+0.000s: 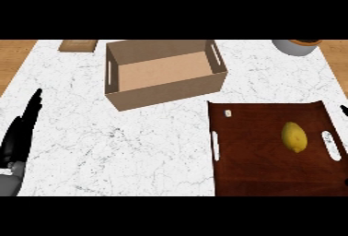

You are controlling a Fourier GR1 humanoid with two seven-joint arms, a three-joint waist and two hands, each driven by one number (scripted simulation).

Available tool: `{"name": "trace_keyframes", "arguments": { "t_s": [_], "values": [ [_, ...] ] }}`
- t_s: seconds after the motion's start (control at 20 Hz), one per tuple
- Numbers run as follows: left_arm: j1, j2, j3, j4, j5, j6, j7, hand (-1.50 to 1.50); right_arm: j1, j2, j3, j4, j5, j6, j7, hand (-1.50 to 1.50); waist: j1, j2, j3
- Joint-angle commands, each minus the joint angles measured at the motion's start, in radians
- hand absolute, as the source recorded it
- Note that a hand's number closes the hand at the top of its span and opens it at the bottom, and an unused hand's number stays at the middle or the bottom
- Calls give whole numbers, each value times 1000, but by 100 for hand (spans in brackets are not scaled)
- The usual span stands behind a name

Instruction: Pick the lemon from the tray and place it in the cardboard box

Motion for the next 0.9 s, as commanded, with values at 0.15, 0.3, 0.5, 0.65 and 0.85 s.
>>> {"name": "trace_keyframes", "arguments": {
  "t_s": [0.15,0.3,0.5,0.65,0.85],
  "values": [
    [-10,-31,10,61,-22,-9,-50,0,-146,-26,162,13,216,48,172,-150,-6,-2,-3],
    [-30,-2,23,-12,-30,-18,46,0,-188,-4,197,48,259,113,210,-150,-7,-5,-1],
    [-29,-27,53,25,-47,-42,21,0,-308,85,198,134,320,135,269,-150,-9,-4,-1],
    [-4,-22,100,52,-30,-87,-40,0,-324,102,202,203,396,79,261,-150,-9,-4,-1],
    [76,-45,106,-89,-84,-68,32,0,-307,83,155,163,410,130,237,-150,-13,-7,-1]
  ]
}}
